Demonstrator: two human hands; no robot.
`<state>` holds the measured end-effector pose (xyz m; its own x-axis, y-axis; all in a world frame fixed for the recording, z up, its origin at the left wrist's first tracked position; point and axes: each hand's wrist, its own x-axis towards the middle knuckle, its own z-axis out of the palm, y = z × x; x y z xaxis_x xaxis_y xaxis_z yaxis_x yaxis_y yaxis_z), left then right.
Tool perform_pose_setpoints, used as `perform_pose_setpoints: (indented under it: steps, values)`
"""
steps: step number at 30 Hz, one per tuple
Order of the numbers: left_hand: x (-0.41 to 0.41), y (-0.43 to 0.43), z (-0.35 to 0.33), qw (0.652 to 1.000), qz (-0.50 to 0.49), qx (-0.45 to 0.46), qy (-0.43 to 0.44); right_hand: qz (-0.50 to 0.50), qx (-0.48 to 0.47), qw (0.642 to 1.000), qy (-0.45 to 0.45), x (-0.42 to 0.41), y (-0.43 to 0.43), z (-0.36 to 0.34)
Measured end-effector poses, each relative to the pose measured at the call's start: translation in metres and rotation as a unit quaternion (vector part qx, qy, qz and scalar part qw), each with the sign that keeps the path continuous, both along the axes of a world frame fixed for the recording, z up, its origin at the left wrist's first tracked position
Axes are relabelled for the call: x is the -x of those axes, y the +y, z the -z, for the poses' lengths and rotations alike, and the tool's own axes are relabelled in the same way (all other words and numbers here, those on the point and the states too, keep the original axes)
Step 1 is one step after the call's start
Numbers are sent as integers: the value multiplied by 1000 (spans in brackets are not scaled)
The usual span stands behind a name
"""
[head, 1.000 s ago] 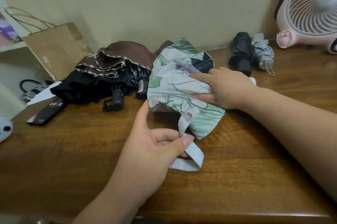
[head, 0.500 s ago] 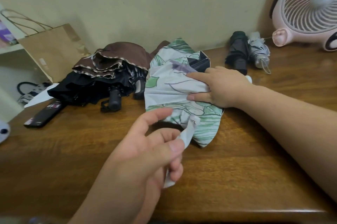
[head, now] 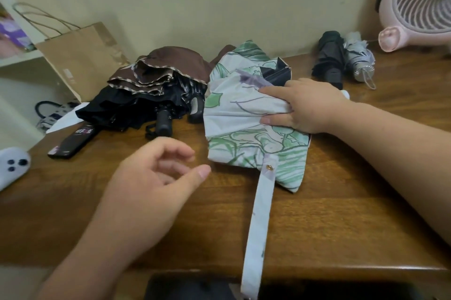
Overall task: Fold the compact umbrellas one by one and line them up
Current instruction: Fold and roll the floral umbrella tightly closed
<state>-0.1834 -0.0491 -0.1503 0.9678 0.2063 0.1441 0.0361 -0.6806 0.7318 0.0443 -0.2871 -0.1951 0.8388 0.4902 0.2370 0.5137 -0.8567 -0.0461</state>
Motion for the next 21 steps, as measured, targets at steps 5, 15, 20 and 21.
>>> perform_pose_setpoints:
  steps: [5, 15, 20, 21]
  values:
    - [-45, -15, 28, 986, 47, 157, 19, 0, -1, 1000, -11, 4, 2, 0]
    - [-36, 21, 29, 987, 95, 98, 89, -14, 1, 1000, 10, -1, -2, 0]
    - [-40, 14, 29, 985, 69, 140, 75, -16, 4, 1000, 11, -2, -1, 0]
    - [-43, 11, 29, 983, 57, 161, 74, -15, 3, 1000, 12, -2, -1, 0]
